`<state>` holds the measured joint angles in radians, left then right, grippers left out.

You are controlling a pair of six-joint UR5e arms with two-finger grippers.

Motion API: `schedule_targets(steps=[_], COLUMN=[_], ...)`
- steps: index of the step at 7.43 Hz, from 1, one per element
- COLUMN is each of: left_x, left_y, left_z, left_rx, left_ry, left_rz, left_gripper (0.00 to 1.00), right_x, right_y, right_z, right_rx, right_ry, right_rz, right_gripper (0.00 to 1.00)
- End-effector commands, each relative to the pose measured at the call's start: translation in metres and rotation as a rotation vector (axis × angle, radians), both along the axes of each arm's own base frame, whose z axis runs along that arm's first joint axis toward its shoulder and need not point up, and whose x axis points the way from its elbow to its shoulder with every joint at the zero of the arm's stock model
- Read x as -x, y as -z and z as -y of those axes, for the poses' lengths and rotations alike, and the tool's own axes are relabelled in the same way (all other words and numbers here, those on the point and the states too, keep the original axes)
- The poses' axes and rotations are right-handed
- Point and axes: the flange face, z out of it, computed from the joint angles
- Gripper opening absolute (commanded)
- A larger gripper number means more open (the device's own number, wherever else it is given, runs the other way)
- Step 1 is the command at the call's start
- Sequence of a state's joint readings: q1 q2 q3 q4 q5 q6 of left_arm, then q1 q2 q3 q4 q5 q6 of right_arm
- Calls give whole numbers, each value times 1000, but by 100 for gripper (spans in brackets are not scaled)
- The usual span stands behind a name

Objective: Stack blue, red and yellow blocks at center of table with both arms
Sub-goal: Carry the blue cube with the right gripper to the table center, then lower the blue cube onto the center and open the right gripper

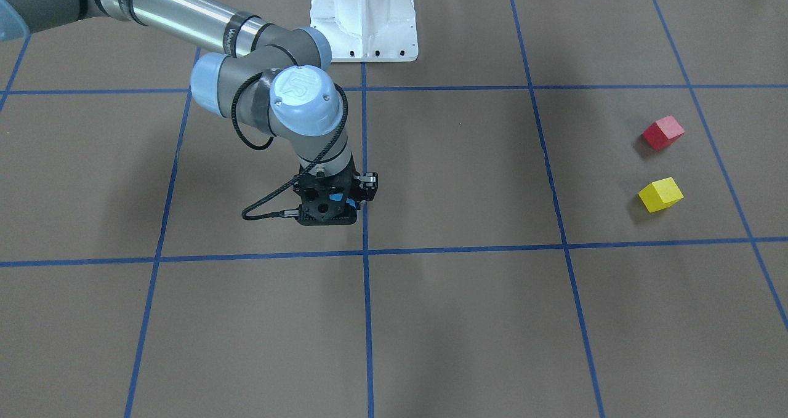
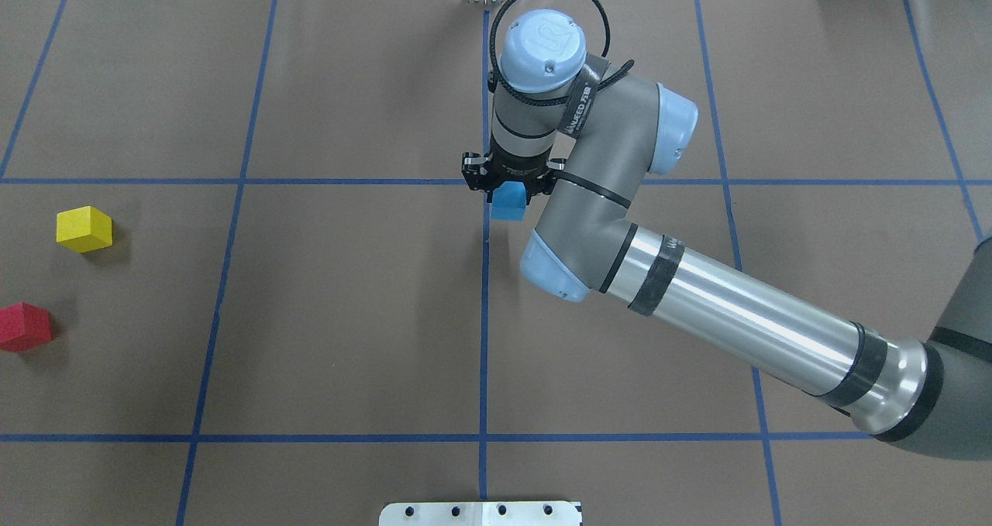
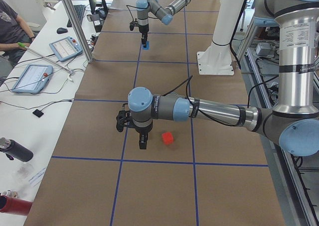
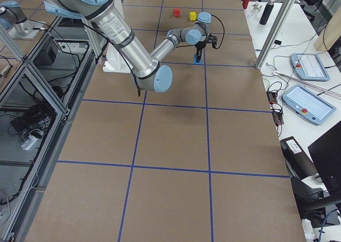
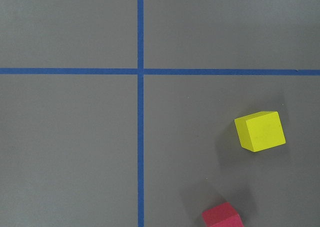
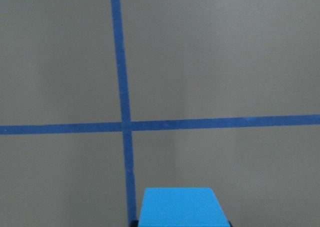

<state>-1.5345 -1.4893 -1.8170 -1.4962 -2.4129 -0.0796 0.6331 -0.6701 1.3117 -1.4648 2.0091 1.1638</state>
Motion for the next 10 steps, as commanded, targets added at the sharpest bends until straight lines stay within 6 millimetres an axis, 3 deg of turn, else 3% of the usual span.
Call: schedule_targets(steps=[1, 5, 7, 10], left_x=[-2, -3, -3, -3], left_y=[0, 2, 3, 3], left_z=[1, 1, 1, 0], left_rx=[0, 9, 9, 9], left_ry=[-5, 6, 7, 7], left_rz=[0, -2, -2, -2], left_gripper=[100, 100, 100, 100], right_x=[27, 31, 32, 45], right_y=[-7, -11, -13, -3], right_z=[-12, -12, -12, -11], right_rx=[5, 17, 20, 18], right_ry=[-5, -10, -8, 1], right_rz=[-11, -20, -24, -23], right_gripper=[0, 0, 15, 22])
